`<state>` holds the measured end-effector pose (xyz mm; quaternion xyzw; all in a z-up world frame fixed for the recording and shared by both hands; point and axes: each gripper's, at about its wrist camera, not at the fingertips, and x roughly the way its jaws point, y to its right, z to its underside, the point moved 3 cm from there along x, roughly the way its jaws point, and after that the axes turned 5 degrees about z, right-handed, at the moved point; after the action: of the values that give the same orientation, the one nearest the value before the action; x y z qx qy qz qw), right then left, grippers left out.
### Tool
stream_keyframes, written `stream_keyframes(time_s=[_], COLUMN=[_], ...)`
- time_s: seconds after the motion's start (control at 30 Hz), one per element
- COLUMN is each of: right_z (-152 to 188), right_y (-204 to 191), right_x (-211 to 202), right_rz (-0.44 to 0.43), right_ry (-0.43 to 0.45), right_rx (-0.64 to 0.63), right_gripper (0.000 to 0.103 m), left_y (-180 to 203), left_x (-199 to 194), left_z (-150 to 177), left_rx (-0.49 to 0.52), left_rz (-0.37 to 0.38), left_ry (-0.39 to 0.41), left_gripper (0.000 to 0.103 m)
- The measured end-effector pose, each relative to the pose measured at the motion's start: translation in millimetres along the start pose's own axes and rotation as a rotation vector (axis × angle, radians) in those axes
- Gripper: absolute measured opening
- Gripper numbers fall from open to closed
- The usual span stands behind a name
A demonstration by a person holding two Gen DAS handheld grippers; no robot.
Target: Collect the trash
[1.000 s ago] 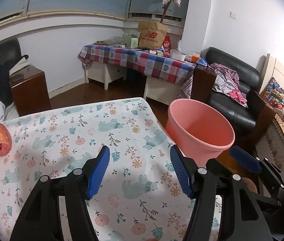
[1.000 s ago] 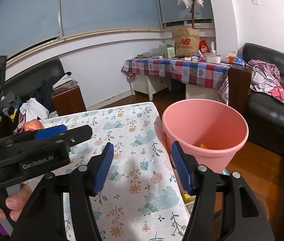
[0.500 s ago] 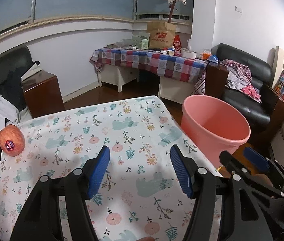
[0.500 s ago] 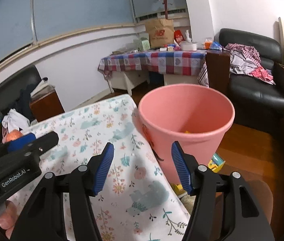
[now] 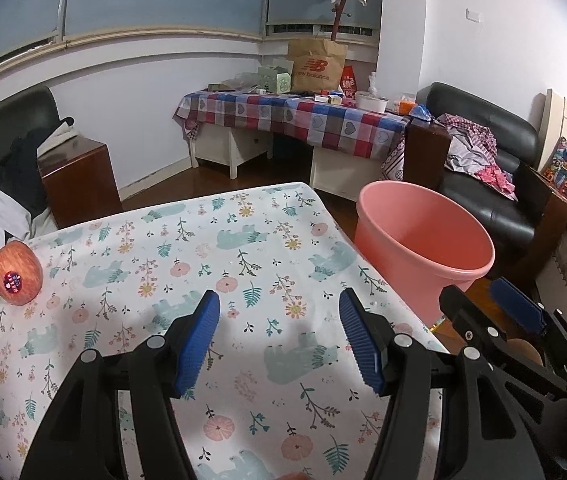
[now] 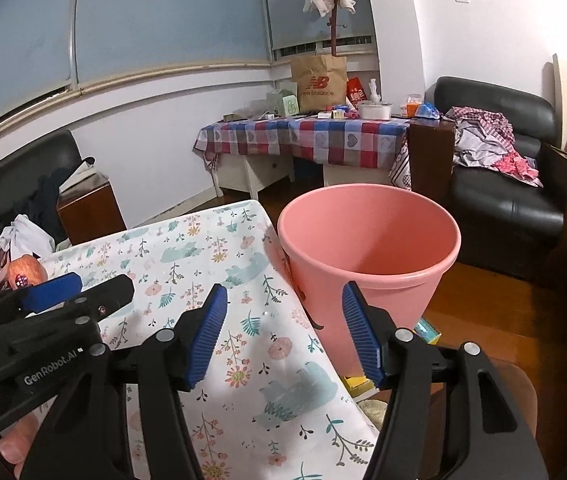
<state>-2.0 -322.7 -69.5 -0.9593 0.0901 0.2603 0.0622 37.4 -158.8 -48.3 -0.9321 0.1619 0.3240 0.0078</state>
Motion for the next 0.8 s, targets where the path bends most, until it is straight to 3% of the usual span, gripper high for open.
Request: stream_keyframes(time_s=[0.8], right_z=[-2.3], right_y=[-1.3], right_x=[-4.6], right_rz=[0.003], right_ry=[0.013], right_rx=[-0.007], right_gripper=[0.06], left_y=[-0.5], left_x=[-5.1], left_z=[-0.9], left_rx=[0.004], left_rz=[0.006], left_ry=[0.01], left_gripper=[0.061])
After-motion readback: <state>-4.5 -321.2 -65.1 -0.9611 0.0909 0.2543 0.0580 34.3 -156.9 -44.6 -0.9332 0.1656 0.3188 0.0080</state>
